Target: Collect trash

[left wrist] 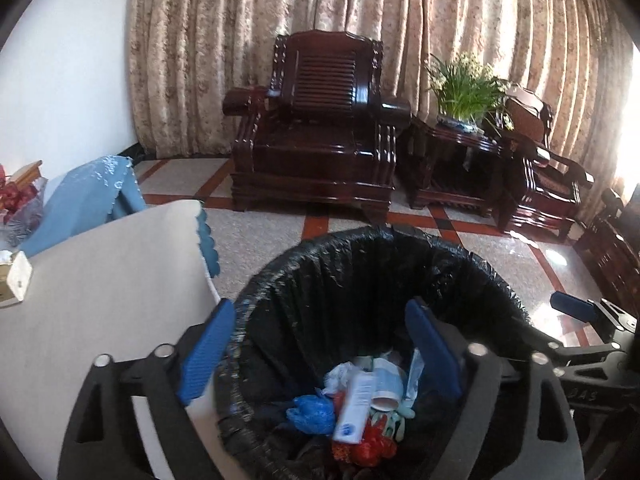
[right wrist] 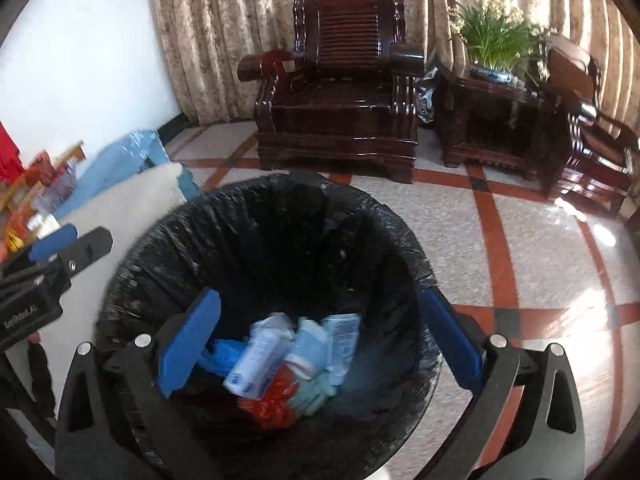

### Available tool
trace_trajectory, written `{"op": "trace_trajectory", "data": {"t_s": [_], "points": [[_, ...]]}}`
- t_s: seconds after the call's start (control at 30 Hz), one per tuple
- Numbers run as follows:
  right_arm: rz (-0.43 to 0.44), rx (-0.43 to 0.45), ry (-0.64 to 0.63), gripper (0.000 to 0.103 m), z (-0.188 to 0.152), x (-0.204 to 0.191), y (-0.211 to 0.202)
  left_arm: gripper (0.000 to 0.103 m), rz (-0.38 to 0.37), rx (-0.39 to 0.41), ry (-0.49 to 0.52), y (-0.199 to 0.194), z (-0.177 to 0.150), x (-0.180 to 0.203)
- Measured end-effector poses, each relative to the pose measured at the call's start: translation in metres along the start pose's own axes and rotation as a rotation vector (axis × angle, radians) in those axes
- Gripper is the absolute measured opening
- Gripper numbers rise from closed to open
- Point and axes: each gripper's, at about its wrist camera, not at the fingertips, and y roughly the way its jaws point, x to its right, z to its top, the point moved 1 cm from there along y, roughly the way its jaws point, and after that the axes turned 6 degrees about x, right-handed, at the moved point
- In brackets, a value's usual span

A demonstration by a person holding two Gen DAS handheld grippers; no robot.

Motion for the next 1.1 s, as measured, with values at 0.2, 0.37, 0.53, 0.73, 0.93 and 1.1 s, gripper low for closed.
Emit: {"op": "trace_trajectory", "data": {"t_s": [0.2,0.37,0.53,0.73,0.93,1.1], "points": [[0.083,0.046,0.001,0.098,0.011,-0.027,-0.043,0.096,0.047,0.026,0.009,-0.045,0.007,-0.016],[0.136,0.091,-0.044,0.098,0.019,-0.056,-0.082,0.097,0.079,0.044,-0.011,-0.082,0.011,-0.031],[0.171,0.124,-0.092,0.098,0.026,-0.081,-0.115,0.097,0.103,0.069,-0.015,-0.123,0.011,-0.041],[0.213,0.150,-0.127,0.098,0.028,-0.104,-0.148,0.097,0.130,0.099,-0.019,-0.162,0.006,-0.047],[0.233,0.175,-0.147,0.098,0.027,-0.120,-0.169,0.097,0.156,0.136,-0.038,-0.195,0.002,-0.053],[0.246,0.189,-0.162,0.098,0.026,-0.131,-0.179,0.097,0.181,0.160,-0.054,-0.216,0.002,-0.057]]}}
